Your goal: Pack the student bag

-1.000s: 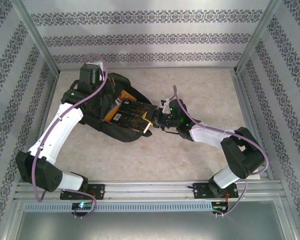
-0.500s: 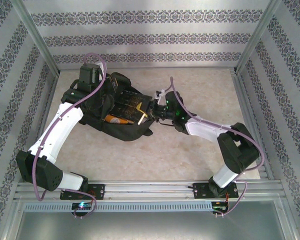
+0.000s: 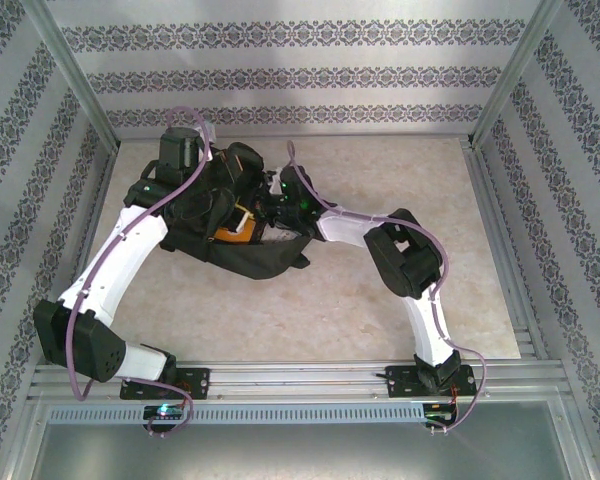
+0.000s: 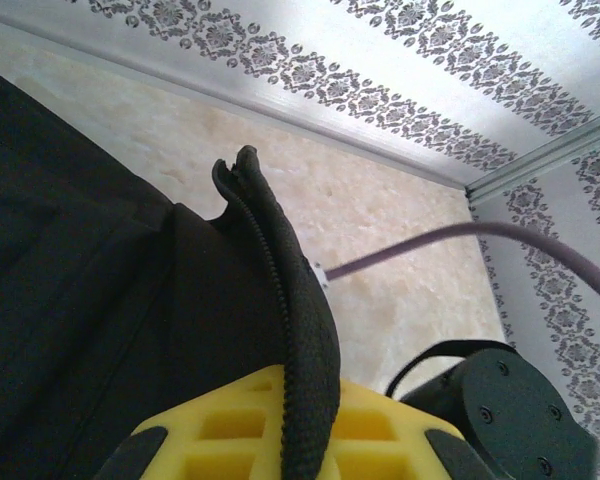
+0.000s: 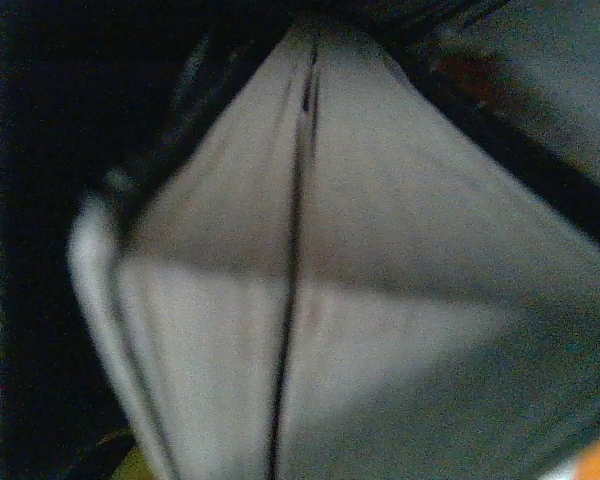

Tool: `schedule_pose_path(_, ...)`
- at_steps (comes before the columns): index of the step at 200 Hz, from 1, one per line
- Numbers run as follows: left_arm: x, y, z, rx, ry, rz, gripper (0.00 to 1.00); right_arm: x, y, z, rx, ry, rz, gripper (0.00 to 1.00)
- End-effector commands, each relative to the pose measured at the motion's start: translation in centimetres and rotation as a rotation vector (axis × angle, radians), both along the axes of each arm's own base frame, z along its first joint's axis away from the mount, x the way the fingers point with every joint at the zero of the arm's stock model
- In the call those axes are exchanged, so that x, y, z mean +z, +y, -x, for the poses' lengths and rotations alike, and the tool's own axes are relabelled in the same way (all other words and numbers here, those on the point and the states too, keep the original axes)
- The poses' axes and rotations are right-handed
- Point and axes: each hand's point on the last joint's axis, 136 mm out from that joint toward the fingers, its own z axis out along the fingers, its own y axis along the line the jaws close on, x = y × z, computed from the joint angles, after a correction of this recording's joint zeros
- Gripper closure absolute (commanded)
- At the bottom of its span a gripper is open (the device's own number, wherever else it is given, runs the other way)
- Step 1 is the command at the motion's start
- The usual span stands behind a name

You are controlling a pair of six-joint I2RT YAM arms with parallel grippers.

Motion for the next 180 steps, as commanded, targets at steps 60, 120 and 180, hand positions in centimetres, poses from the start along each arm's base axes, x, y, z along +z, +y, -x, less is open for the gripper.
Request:
schedule_pose_path(60, 1.4, -1.8, -2.1, -0.056, -0.110, 0.081, 1.00, 0.6, -2.8, 1.4, 0.023, -0.136, 0.084, 0.36)
schedule_pose_path(120, -3.6, -4.2, -2.6, -0.110, 0.002, 0.106, 1.00, -0.3, -10.3, 4.6, -0.046, -0.161, 0.155, 0.34)
schedule_pose_path(180, -10.7, -7.0, -0.9, -0.139, 0.154, 0.119, 0.90, -1.1, -19.9, 6.8, -0.267, -0.172, 0.397, 0.40)
